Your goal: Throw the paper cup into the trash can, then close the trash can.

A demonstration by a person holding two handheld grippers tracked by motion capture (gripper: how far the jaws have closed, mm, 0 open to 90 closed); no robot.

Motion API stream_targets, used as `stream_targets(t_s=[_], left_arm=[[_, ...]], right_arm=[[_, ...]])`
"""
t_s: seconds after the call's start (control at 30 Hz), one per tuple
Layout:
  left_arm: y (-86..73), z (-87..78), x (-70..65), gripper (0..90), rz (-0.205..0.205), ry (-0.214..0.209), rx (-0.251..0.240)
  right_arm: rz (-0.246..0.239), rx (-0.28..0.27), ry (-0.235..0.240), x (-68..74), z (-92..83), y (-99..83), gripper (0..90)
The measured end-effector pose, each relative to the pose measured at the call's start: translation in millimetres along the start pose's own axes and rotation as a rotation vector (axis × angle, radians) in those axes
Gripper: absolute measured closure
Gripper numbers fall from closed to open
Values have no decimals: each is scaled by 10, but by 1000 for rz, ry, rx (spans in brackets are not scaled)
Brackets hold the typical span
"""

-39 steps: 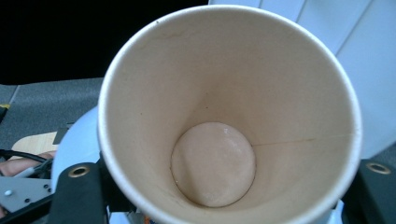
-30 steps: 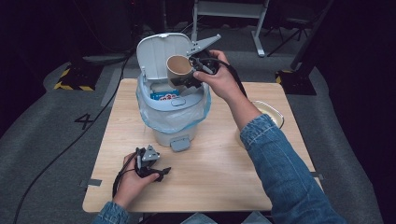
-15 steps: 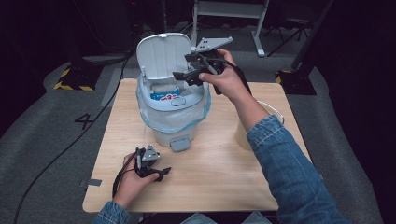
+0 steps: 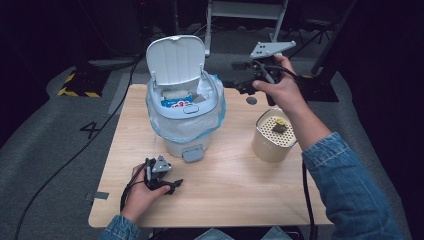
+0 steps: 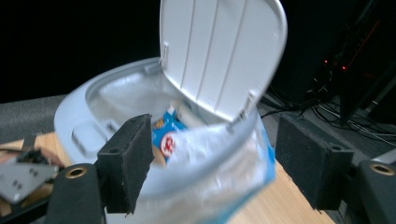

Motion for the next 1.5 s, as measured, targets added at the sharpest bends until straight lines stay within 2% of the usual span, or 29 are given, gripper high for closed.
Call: stream_targets(t_s=[0.27,0.47,0.57,0.77,0.87,1.0,1.27,1.5], left_arm=[[-41,-52,32,276,8,-27,-5],[-67,-77,42,276,11,-16,-1],[-69,-79,44,276,11,-15,-1],[-67,-78,46,276,9,-14,-1],[-65,-76,49,276,8,-11,-3],[-65,-76,48,275,9,-10,-2],[-63,-73,46,273,5,-7,-2],[-67,-79,41,272,-10,5,-2]], right_arm=[[10,35,-38,-183,-481,-328,287],[6,79,-88,-255,-777,-574,274],[21,94,-100,-260,-912,-698,271],[57,127,-116,-220,-1152,-995,274],[69,115,-115,-190,-1279,-1124,275],[76,128,-120,-132,-1425,-1334,272],[71,175,-146,43,-1600,-1808,264],[92,223,-160,196,-1611,-2335,261]])
Point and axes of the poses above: each handheld gripper's, and its own axes: z roughly forward along the jaws, y roughly out of its top, x roughly to its left, the point moved 6 cm from there along z, roughly forward along the jaws, and after that the axes turned 8 degrees about -y, right-handed, at the moved point
